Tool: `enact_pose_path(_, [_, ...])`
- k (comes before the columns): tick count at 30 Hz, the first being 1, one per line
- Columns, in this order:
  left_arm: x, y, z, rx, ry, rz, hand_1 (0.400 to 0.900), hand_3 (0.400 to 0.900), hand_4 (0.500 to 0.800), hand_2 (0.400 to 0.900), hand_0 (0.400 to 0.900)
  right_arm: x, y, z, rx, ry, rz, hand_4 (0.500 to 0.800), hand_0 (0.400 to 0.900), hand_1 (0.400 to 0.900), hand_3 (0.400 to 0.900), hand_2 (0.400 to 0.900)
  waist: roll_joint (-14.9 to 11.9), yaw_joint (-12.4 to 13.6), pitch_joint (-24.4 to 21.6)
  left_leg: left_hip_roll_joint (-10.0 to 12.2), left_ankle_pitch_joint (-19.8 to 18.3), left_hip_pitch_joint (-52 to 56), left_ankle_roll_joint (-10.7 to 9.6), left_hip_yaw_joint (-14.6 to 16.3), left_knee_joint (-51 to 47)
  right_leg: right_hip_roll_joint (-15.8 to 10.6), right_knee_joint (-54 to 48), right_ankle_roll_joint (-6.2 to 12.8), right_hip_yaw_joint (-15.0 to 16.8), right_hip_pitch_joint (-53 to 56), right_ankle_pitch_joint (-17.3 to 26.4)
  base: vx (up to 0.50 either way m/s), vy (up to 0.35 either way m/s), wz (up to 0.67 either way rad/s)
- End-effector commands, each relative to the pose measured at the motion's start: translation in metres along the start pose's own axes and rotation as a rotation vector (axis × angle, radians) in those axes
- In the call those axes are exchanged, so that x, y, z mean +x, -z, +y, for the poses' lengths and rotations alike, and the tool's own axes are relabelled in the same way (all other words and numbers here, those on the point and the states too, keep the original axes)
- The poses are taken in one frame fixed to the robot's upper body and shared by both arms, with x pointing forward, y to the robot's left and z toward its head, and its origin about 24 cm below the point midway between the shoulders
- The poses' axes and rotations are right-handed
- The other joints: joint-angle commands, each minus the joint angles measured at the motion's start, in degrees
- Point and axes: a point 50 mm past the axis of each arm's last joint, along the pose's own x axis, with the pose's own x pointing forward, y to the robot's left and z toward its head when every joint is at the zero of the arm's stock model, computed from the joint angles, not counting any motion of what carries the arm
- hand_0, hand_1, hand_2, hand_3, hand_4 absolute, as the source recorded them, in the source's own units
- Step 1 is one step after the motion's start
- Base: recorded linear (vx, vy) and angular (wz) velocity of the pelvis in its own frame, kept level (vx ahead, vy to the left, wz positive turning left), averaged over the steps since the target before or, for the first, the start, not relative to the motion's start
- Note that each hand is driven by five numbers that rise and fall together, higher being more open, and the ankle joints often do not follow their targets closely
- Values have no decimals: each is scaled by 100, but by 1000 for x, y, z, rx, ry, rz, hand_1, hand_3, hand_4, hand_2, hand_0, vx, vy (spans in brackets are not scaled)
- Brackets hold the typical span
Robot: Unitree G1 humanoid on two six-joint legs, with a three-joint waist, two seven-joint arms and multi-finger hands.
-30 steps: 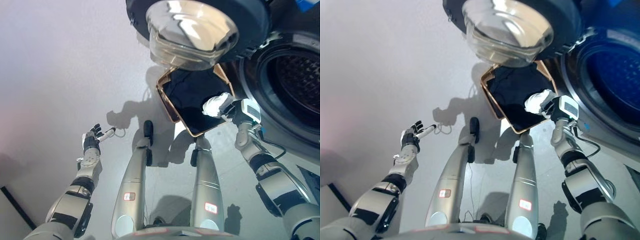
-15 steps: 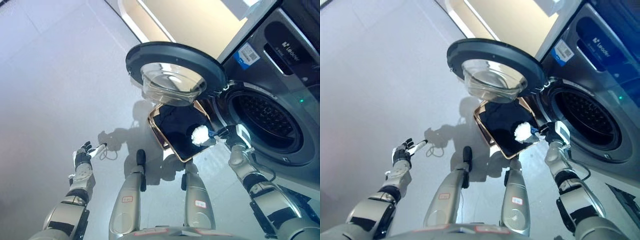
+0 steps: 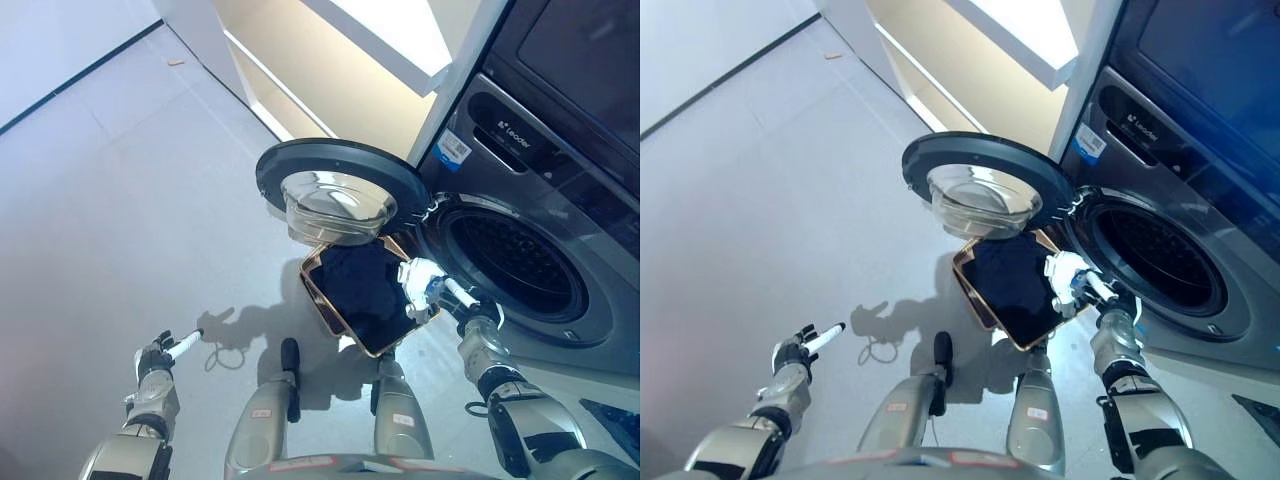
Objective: Put the clothes in the basket into the washing machine.
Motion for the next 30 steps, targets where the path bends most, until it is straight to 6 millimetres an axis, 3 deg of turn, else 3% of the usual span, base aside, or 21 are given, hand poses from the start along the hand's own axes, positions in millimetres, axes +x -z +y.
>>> enact_pose_path(1, [4, -5, 24, 27, -74, -7, 900, 900, 800, 900, 900, 9, -62, 3, 257, 5, -178, 500, 400, 400, 400, 400, 51, 30, -163, 412, 204, -162, -571, -457, -290, -167, 421, 308, 134, 56, -146, 7, -64, -1])
enact_pose_path(4, [4, -4, 22, 30, -64, 2, 900, 900, 800, 900, 900, 11, -81, 1, 429, 26, -204, 500, 400, 400, 400, 400, 82, 43, -198, 467, 260, -162, -604, -453, -371, -117, 415, 291, 127, 28, -167, 6, -65, 1])
enact_pose_path(7, [4, -5, 19, 39, -49, 1, 900, 900, 800, 900, 900, 12, -96, -1, 486, 40, -221, 500, 400, 400, 400, 400, 127, 71, -210, 511, 319, -161, -637, -461, -465, -64, 436, 271, 140, -22, -200, -1, -68, 2])
enact_pose_path(8, [4, -6, 22, 49, -56, 2, 900, 900, 800, 900, 900, 12, -121, -2, 553, 55, -271, 500, 400, 400, 400, 400, 176, 94, -214, 533, 372, -170, -665, -458, -521, -16, 475, 255, 156, -76, -239, -14, -85, 4])
enact_pose_path(11, [6, -10, 27, 62, -63, -4, 900, 900, 800, 900, 900, 7, -170, -12, 583, 83, -354, 500, 400, 400, 400, 400, 273, 156, -194, 605, 465, -206, -721, -445, -613, 63, 537, 219, 170, -188, -296, -16, -105, 2])
enact_pose_path(15, [7, -16, 31, 71, -61, -27, 900, 900, 800, 900, 900, -19, -260, -23, 631, 80, -557, 500, 400, 400, 400, 400, 434, 271, -159, 718, 720, -287, -862, -454, -954, 196, 654, 186, 121, -440, -425, -27, -86, 5])
enact_pose_path(16, [7, -15, 32, 72, -60, -24, 900, 900, 800, 900, 900, -24, -272, -25, 635, 79, -592, 500, 400, 400, 400, 400, 457, 277, -151, 744, 818, -338, -882, -448, -1046, 224, 655, 179, 101, -513, -399, -33, -78, 8])
enact_pose_path(18, [6, -16, 28, 80, -51, -31, 900, 900, 800, 900, 900, -35, -292, -29, 642, 78, -657, 500, 400, 400, 400, 400, 502, 276, -128, 775, 954, -406, -929, -429, -1232, 282, 710, 173, 64, -669, -421, -42, -47, 6])
enact_pose_path(22, [5, -16, 11, 90, -13, -35, 900, 900, 800, 900, 900, -36, -294, -36, 584, 124, -664, 500, 400, 400, 400, 400, 544, 209, -41, 821, 1125, -567, -950, -427, -1406, 356, 887, 154, 33, -951, -479, -42, -47, 11])
enact_pose_path(24, [4, -14, 3, 87, 9, -36, 900, 900, 800, 900, 900, -33, -288, -37, 561, 134, -640, 800, 900, 900, 900, 900, 569, 200, -16, 819, 1119, -600, -931, -433, -1394, 345, 972, 155, 58, -1060, -472, 1, -4, -2])
enact_pose_path(30, [4, -19, -4, 79, 14, -55, 900, 900, 800, 900, 900, -21, -264, -37, 509, 176, -562, 800, 900, 900, 900, 900, 635, 194, 23, 759, 1088, -586, -911, -367, -1381, 294, 1077, 156, 134, -1144, -483, -1, 23, -3])
